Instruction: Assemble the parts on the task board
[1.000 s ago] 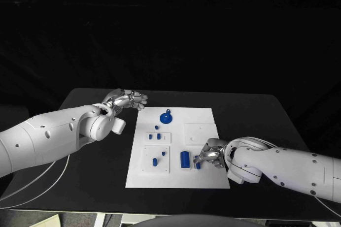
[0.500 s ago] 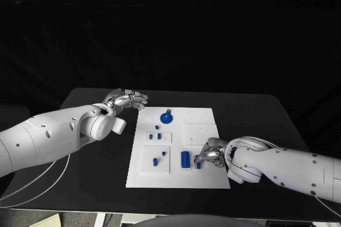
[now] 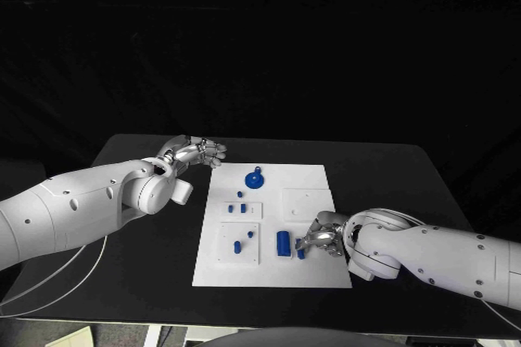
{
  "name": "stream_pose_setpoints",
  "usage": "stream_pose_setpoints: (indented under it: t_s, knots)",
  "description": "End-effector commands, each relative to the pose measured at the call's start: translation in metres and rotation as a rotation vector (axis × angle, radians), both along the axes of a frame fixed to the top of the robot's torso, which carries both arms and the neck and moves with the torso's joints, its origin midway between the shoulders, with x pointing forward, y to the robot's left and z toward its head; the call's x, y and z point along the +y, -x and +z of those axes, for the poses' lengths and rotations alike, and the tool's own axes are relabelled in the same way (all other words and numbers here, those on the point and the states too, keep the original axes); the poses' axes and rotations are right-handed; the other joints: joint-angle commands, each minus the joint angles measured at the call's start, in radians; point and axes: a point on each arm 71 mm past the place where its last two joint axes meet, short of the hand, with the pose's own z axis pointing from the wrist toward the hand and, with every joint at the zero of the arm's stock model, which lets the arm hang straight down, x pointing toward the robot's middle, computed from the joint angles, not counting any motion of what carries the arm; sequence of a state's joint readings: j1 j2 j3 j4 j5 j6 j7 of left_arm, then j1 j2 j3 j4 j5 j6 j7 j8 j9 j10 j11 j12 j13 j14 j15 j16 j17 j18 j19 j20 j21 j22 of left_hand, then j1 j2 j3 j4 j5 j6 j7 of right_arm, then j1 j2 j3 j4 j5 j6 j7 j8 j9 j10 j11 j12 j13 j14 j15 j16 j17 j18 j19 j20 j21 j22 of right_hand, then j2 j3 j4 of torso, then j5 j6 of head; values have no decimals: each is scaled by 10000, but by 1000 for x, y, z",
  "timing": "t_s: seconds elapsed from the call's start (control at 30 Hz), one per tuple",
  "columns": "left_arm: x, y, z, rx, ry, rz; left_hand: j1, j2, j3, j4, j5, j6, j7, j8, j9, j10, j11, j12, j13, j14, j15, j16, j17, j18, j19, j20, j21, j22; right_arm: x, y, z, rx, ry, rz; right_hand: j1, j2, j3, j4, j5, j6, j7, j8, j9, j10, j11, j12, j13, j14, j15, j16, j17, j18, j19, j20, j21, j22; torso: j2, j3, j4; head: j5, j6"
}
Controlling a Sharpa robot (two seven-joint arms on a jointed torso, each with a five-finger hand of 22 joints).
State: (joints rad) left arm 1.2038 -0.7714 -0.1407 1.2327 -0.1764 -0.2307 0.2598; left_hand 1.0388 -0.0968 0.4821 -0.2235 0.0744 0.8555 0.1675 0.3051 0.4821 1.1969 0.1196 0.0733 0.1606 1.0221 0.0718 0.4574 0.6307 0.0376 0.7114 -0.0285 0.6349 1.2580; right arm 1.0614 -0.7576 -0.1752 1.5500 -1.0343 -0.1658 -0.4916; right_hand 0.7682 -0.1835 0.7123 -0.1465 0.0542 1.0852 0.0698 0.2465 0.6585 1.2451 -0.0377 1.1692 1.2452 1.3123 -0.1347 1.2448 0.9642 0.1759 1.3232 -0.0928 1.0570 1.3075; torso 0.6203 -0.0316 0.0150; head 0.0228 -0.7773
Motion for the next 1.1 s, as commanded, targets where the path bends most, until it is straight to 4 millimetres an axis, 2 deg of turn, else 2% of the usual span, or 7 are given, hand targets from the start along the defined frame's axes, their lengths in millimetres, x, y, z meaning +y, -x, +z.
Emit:
stream_pose_setpoints:
  t_s: [0.03, 0.13, 0.4, 0.57, 0.7, 0.9, 1.1]
  knots:
    - [-2, 0, 1, -13, 128, -146, -50, -8, -2, 68, 12, -68, 19, 55, -17, 38, 3, 8, -18, 94, -5, -45, 15, 147, 47, 2, -54, 15, 3, 2, 0, 129, -127, 248, -84, -312, 9, 241, -48, -24, 40, -38, 11, -83, 6, -27, -4, -23, -79, -64, -10, 859, 23, -76, -67, 27, -1, 3, 5, -5, -6]
    - [-2, 0, 1, -13, 127, -144, -11, 13, 34, 69, 222, -75, 21, 61, -25, 38, 4, 8, -29, 106, -4, -88, 64, 146, 53, 4, -76, 40, 3, 1, 0, 79, -166, 228, -105, -550, 57, 546, -50, -42, 32, -31, 43, -94, -4, -44, -10, -21, -91, -62, -3, 859, 49, -117, -75, 15, 0, 4, 5, -3, -5]
    - [-2, 0, 1, -18, 123, -132, -25, -2, 23, 76, 237, -76, 22, 63, -26, 37, 7, 7, -32, 106, -1, -101, 77, 142, 53, 7, -81, 48, 2, 2, 0, 56, -289, 319, -130, -615, -83, 645, -49, -72, 36, -29, 74, -109, -1, -49, -4, -28, -90, -59, 8, 859, 50, -140, -70, 22, 2, 2, 1, -3, -6]
    - [-1, 0, 1, -18, 117, -117, -31, -6, 19, 79, 235, -76, 23, 65, -27, 37, 7, 7, -33, 107, -1, -106, 82, 141, 54, 7, -83, 51, -1, 4, 1, 228, -493, 675, 0, -676, -154, 608, -48, -93, 33, -23, 103, -121, -5, -52, 2, -36, -95, -59, 16, 859, 41, -171, -70, 28, -3, 5, 7, -3, 0]
    - [-1, 0, 1, -20, 113, -108, -31, -8, 18, 79, 234, -76, 23, 65, -27, 37, 7, 7, -33, 107, -1, -108, 85, 141, 54, 7, -84, 53, -3, 8, 1, 507, -775, 996, 315, -700, -285, 379, -48, -115, 32, -11, 148, -126, -6, -43, 21, -46, -97, -59, 29, 859, 21, -206, -67, 41, -3, 6, 4, -5, 9]
    - [-1, 0, 1, -18, 121, -125, -31, -8, 18, 80, 233, -76, 22, 66, -28, 38, 6, 8, -34, 108, -1, -112, 90, 142, 54, 7, -86, 56, -6, 12, 2, 602, -927, 1172, 583, -358, -835, -131, -11, -127, 36, -12, 198, -113, -1, -18, 63, -60, -90, -69, 50, 859, -39, -193, -69, 67, 0, 14, -2, -1, 15]
    - [-1, 0, 1, -17, 127, -138, -29, -4, 19, 80, 233, -75, 22, 67, -28, 38, 6, 8, -35, 110, -2, -116, 95, 142, 55, 6, -88, 58, -9, 12, 2, 629, -893, 1161, 813, -117, -973, -474, -3, -91, 28, -20, 199, -64, -9, 15, 95, -55, -95, -73, 60, 859, -50, -178, -70, 78, 3, 15, -5, -17, 15]
